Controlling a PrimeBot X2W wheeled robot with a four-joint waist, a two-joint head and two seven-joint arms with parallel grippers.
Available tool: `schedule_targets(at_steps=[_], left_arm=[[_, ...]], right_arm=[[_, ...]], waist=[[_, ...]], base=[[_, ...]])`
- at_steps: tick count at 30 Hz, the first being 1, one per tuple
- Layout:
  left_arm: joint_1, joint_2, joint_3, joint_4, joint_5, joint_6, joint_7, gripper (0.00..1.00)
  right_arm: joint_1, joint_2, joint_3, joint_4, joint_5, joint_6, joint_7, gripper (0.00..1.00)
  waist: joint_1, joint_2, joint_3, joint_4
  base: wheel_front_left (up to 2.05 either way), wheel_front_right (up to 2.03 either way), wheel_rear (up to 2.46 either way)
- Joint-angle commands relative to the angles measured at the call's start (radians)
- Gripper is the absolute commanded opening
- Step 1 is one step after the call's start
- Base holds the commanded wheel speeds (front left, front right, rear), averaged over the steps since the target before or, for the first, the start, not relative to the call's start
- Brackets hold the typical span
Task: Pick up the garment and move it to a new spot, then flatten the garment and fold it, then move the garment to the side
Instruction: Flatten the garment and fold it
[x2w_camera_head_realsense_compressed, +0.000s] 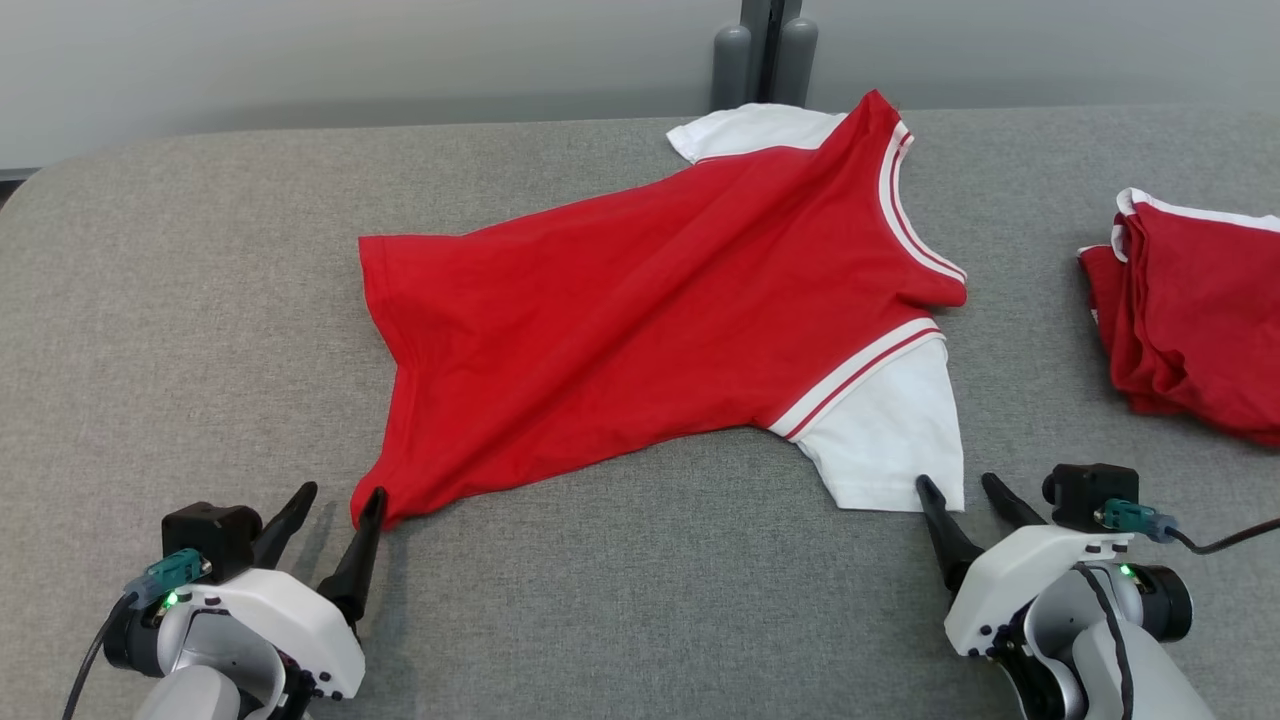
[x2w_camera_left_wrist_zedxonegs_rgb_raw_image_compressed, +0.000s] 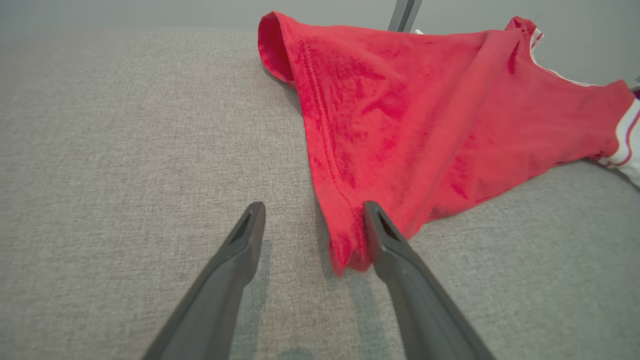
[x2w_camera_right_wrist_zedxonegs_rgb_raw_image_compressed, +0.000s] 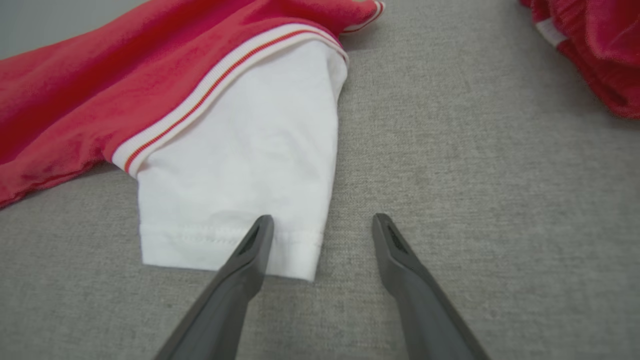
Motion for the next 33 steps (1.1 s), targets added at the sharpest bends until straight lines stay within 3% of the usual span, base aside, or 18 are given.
schedule_targets(at_steps=[1, 10, 12, 13, 15, 16, 17, 19, 33], left_arm=[[-0.018, 0.009, -0.009, 0.004, -0.012, -0.001, 0.007, 1.00], [-0.052, 0.031, -0.090, 0.047, -0.071, -0.002, 0.051, 1.00], [-0.053, 0.036, -0.108, 0.039, -0.095, -0.002, 0.066, 1.00], [-0.054, 0.040, -0.111, 0.034, -0.104, -0.002, 0.070, 1.00], [-0.052, 0.045, -0.122, 0.030, -0.123, -0.002, 0.080, 0.99], [-0.050, 0.047, -0.131, 0.028, -0.133, -0.002, 0.090, 0.82], [-0.048, 0.048, -0.139, 0.026, -0.144, -0.002, 0.098, 0.58], [-0.045, 0.054, -0.149, 0.018, -0.166, -0.002, 0.105, 0.00], [-0.009, 0.083, -0.158, -0.038, -0.226, 0.008, 0.054, 0.00]], right_arm=[[-0.011, -0.006, -0.001, 0.014, 0.006, 0.000, 0.009, 1.00], [-0.039, -0.002, 0.071, 0.072, 0.071, 0.000, 0.006, 1.00], [-0.046, -0.002, 0.081, 0.077, 0.077, 0.000, -0.005, 0.81], [-0.049, -0.002, 0.085, 0.080, 0.078, 0.000, -0.009, 0.58], [-0.053, -0.002, 0.098, 0.086, 0.088, 0.000, -0.022, 0.37], [-0.055, -0.002, 0.103, 0.088, 0.093, 0.000, -0.029, 0.22], [-0.058, -0.003, 0.108, 0.089, 0.097, 0.000, -0.037, 0.00], [-0.064, -0.005, 0.116, 0.092, 0.103, 0.000, -0.059, 0.00], [-0.069, -0.031, 0.124, 0.093, 0.115, 0.000, -0.182, 0.00]], waist=[[0.0000, 0.0000, 0.003, 0.002], [0.0000, 0.0000, 0.015, 0.002], [0.0000, 0.0000, 0.018, -0.001], [0.0000, 0.0000, 0.020, -0.001], [0.0000, 0.0000, 0.020, -0.002], [0.0000, 0.0000, 0.020, -0.002], [0.0000, 0.0000, 0.020, -0.002], [0.0000, 0.0000, 0.018, -0.002], [0.0000, 0.0000, -0.067, -0.002]], base=[[0.00, 0.00, 0.00], [0.00, 0.00, 0.00], [0.00, 0.00, 0.00], [0.00, 0.00, 0.00], [0.00, 0.00, 0.00], [0.00, 0.00, 0.00], [0.00, 0.00, 0.00], [0.00, 0.00, 0.00], [0.00, 0.00, 0.00]])
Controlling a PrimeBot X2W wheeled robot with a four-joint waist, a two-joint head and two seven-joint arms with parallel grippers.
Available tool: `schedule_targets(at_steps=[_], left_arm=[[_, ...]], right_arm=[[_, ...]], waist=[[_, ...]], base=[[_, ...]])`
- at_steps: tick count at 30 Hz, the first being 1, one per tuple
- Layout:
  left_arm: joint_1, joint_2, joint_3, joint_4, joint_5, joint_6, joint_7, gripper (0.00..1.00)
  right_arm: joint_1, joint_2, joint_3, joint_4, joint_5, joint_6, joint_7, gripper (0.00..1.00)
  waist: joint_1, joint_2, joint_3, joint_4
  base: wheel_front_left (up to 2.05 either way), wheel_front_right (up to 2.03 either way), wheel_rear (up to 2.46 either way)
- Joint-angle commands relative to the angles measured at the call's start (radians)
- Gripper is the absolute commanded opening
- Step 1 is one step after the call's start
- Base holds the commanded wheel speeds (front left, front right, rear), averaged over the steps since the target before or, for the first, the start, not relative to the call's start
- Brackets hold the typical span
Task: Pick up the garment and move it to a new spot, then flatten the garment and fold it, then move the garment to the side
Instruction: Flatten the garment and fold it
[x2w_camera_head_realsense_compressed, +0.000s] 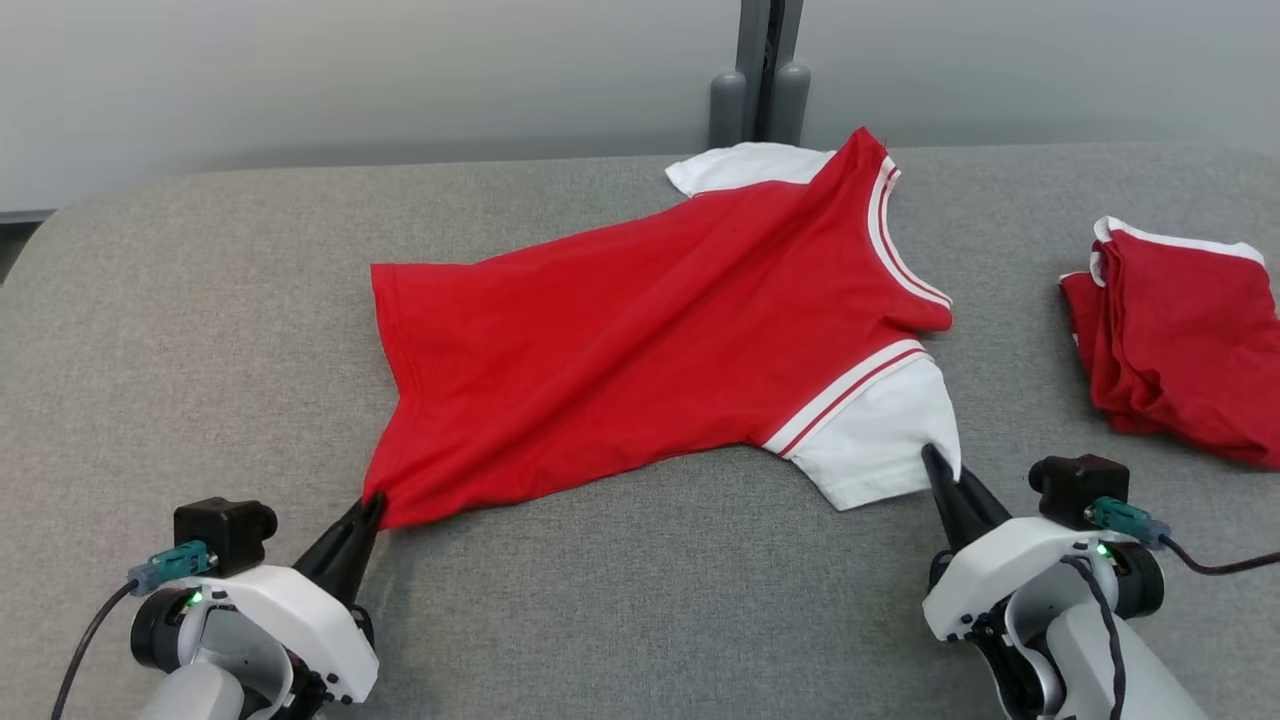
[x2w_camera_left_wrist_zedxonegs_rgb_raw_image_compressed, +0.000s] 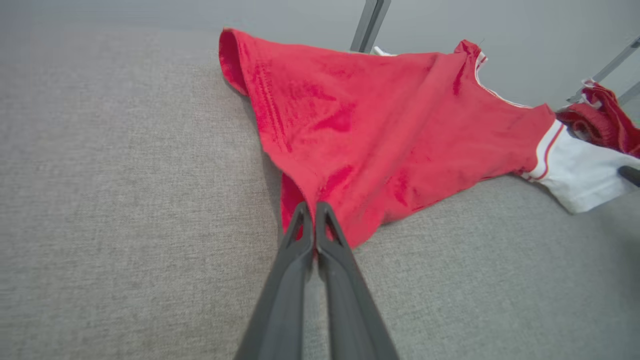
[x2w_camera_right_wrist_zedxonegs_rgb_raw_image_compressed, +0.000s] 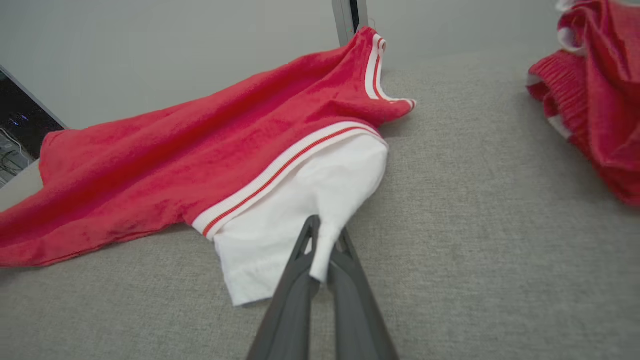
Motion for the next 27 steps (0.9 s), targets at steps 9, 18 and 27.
schedule_targets(at_steps=[9, 18, 27], left_arm=[[0.078, 0.028, 0.025, -0.127, -0.009, 0.046, -0.020, 0.00], [0.042, 0.062, 0.021, -0.247, -0.001, 0.060, 0.032, 0.00], [-0.305, 0.134, 0.022, -0.139, 0.000, 0.008, 0.086, 0.00]], right_arm=[[0.078, -0.064, -0.035, -0.167, -0.012, 0.000, -0.025, 0.00], [0.140, -0.063, -0.080, -0.400, -0.010, 0.000, 0.079, 0.00], [-0.125, -0.070, -0.059, -0.452, 0.009, 0.000, 0.178, 0.00]], waist=[[0.0000, 0.0000, -0.083, -0.020], [0.0000, 0.0000, -0.089, -0.032], [0.0000, 0.0000, 0.064, -0.040]], base=[[0.00, 0.00, 0.00], [0.00, 0.00, 0.00], [0.00, 0.00, 0.00]])
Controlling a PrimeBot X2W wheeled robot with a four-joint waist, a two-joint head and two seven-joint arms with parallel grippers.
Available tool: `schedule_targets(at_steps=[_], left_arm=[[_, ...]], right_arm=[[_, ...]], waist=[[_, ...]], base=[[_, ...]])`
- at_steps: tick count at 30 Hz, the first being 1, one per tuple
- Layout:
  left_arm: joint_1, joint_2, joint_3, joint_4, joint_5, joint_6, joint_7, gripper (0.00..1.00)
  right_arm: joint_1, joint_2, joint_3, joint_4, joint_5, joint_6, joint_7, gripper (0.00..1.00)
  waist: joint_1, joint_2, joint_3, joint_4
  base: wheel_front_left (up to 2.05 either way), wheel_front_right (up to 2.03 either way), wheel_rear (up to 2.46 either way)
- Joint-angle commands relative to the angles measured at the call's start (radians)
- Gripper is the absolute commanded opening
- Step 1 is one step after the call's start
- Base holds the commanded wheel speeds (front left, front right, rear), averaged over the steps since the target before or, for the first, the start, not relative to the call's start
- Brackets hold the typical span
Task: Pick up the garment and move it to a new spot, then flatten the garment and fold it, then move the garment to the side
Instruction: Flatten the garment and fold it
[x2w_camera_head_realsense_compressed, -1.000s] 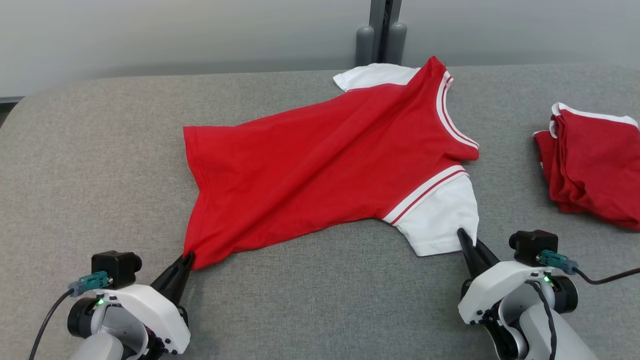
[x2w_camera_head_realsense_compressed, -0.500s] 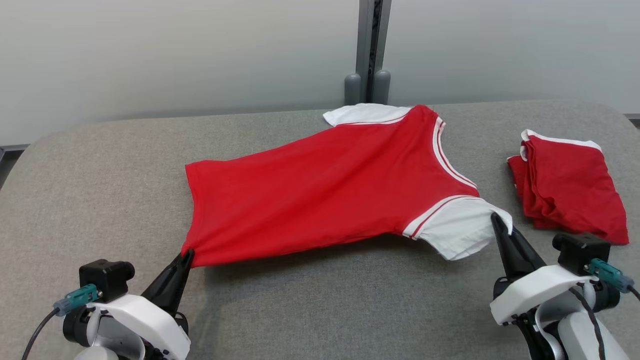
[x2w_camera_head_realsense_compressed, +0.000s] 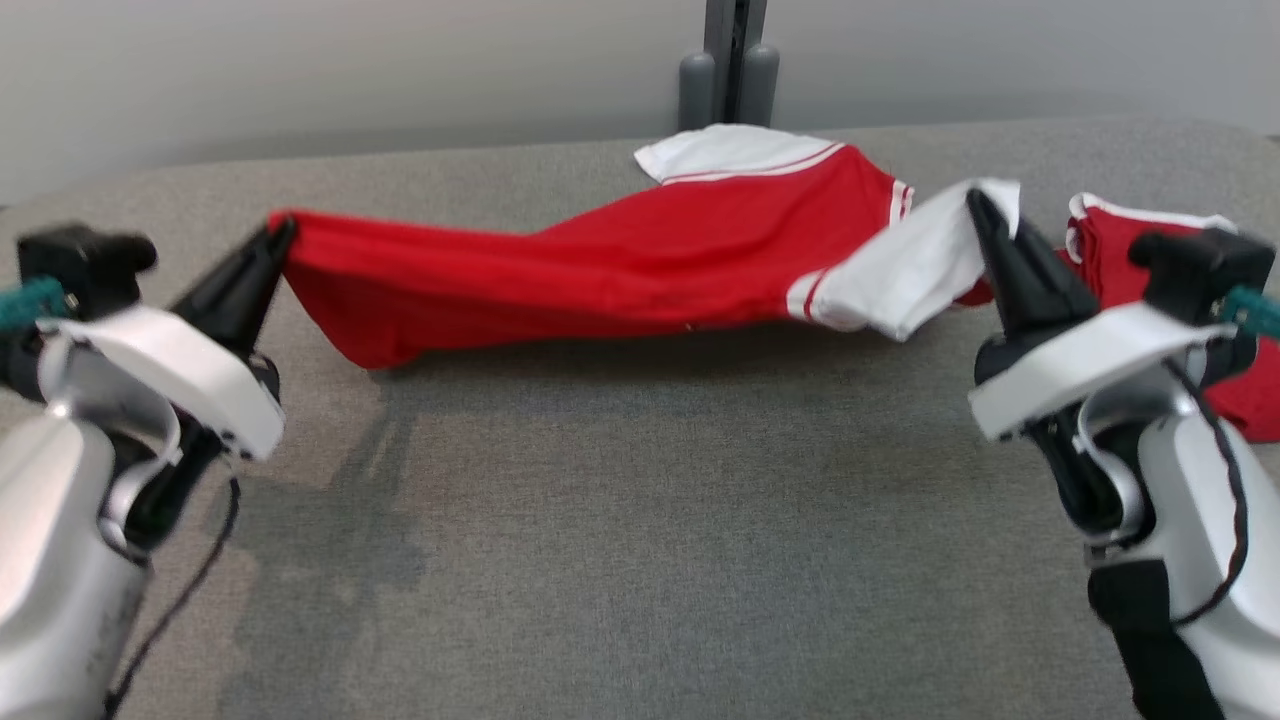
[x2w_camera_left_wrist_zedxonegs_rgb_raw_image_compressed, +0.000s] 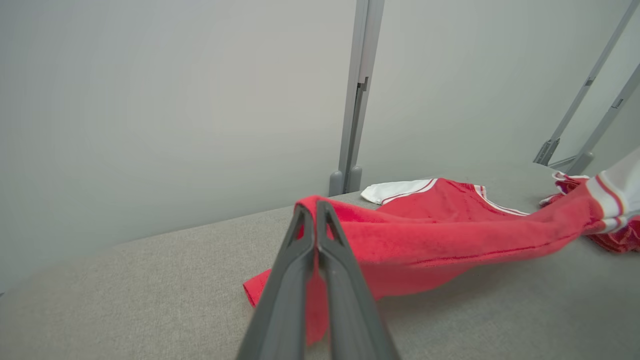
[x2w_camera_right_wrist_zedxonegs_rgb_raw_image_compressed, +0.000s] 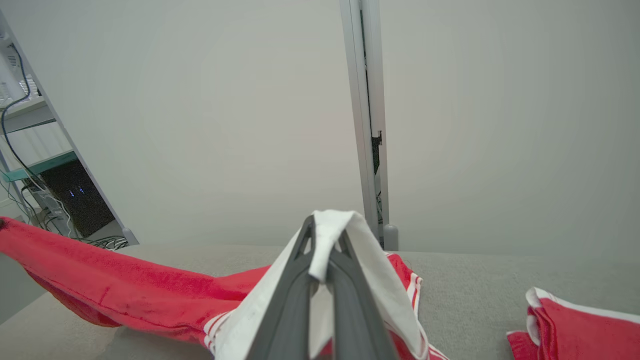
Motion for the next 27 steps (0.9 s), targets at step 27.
schedule_targets(at_steps=[27], left_arm=[[-1.136, 0.172, -0.254, 0.444, -0.174, -0.016, -0.059, 0.00]], right_arm=[[-1.165, 0.046, -0.084, 0.526, -0.038, 0.000, -0.183, 0.00]], waist=[[0.0000, 0.0000, 0.470, -0.100]], base=[[0.00, 0.00, 0.00]])
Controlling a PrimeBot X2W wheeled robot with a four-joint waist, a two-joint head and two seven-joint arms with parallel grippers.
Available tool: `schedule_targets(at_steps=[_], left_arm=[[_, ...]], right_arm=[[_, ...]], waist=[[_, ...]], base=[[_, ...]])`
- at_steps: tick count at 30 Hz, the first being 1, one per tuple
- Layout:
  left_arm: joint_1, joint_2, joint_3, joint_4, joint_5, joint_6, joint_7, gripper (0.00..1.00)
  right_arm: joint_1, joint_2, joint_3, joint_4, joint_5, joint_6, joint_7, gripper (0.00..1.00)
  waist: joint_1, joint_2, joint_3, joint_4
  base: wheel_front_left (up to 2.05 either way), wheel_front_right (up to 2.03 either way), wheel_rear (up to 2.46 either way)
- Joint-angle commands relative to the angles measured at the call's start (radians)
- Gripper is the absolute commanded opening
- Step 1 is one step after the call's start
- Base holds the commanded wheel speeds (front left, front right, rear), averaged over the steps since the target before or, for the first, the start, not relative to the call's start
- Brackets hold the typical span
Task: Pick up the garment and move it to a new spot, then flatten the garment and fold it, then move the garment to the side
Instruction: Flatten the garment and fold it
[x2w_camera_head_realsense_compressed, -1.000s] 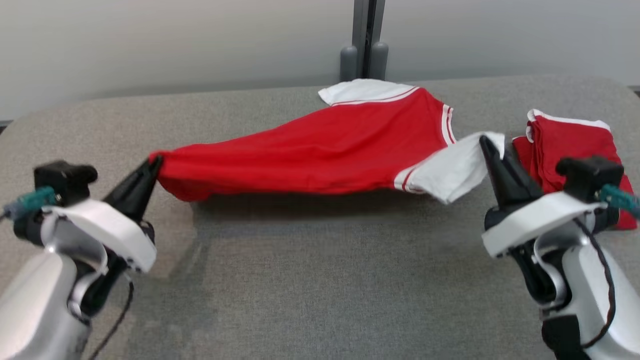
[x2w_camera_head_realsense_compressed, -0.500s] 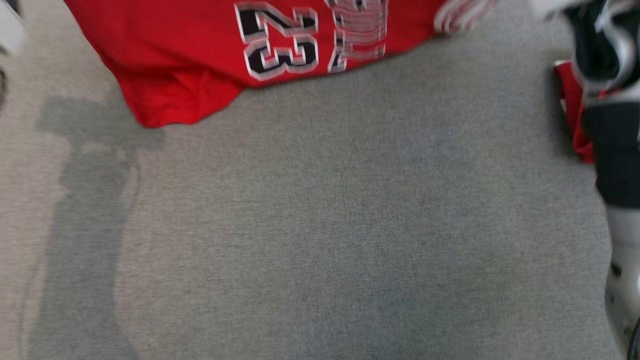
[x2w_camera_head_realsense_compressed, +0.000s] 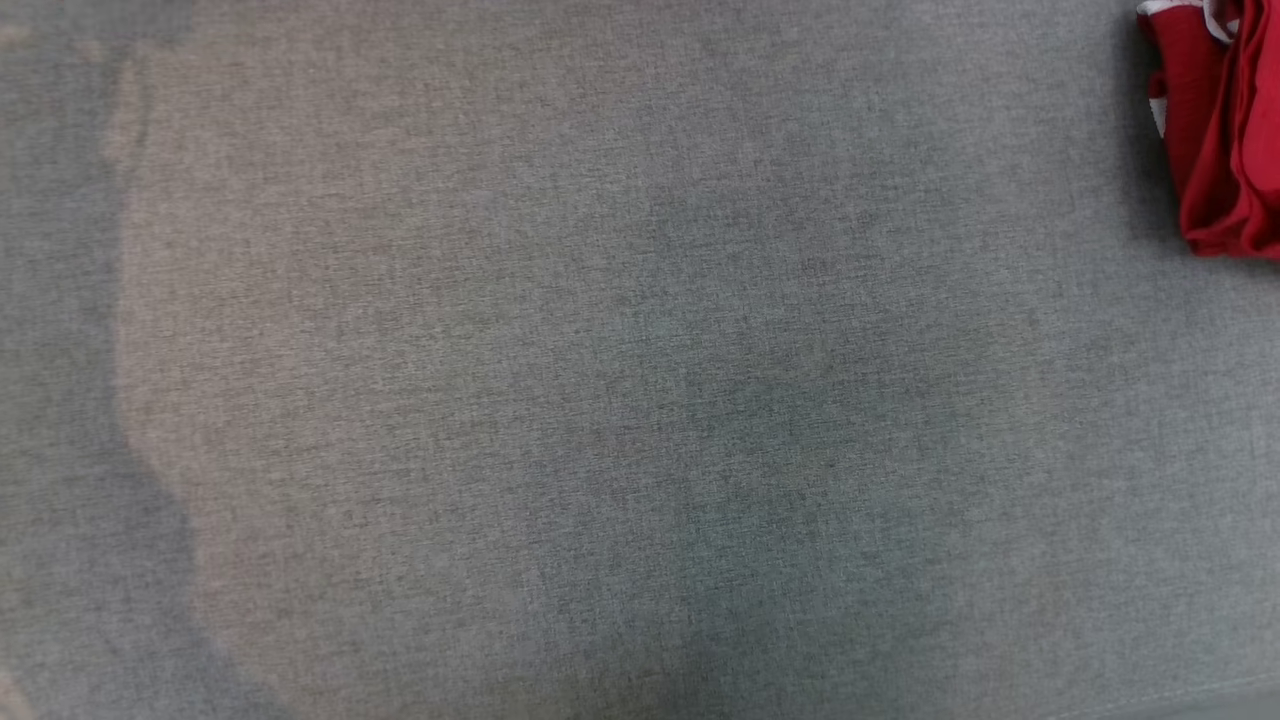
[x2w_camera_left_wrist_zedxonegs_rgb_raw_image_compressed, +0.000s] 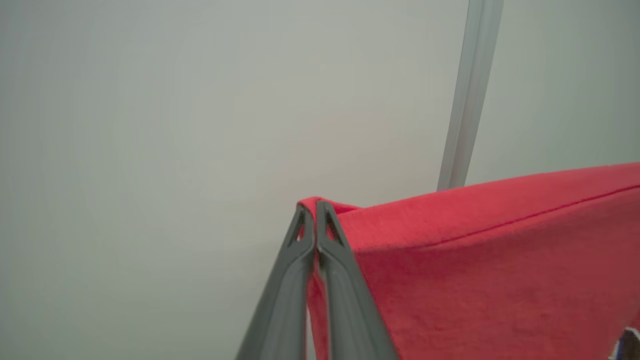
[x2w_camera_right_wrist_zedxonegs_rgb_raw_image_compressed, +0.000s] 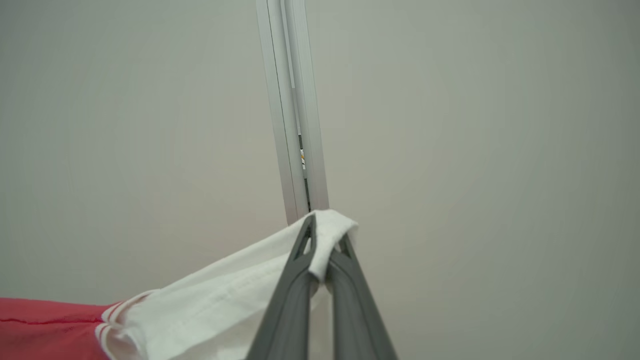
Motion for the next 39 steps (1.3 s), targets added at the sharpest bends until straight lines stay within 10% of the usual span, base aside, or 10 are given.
schedule_targets(at_steps=[1, 23, 39], left_arm=[[-0.021, 0.002, -0.009, 0.014, -0.006, 0.000, -0.009, 0.00], [0.209, 0.035, -0.317, 0.106, -0.269, 0.000, 0.121, 0.00], [0.633, 0.091, -0.482, -0.109, -0.483, 0.000, 0.344, 0.00]], right_arm=[[-0.020, 0.002, -0.002, 0.016, -0.005, 0.000, -0.017, 0.00], [0.171, -0.006, 0.313, 0.199, 0.120, 0.000, 0.122, 0.00], [0.673, -0.223, 0.574, -0.101, 0.425, 0.000, 0.407, 0.00]], waist=[[0.0000, 0.0000, 0.007, -0.007], [0.0000, 0.0000, -0.212, -0.004], [0.0000, 0.0000, -0.498, 0.029]], base=[[0.00, 0.00, 0.00], [0.00, 0.00, 0.00], [0.00, 0.00, 0.00]])
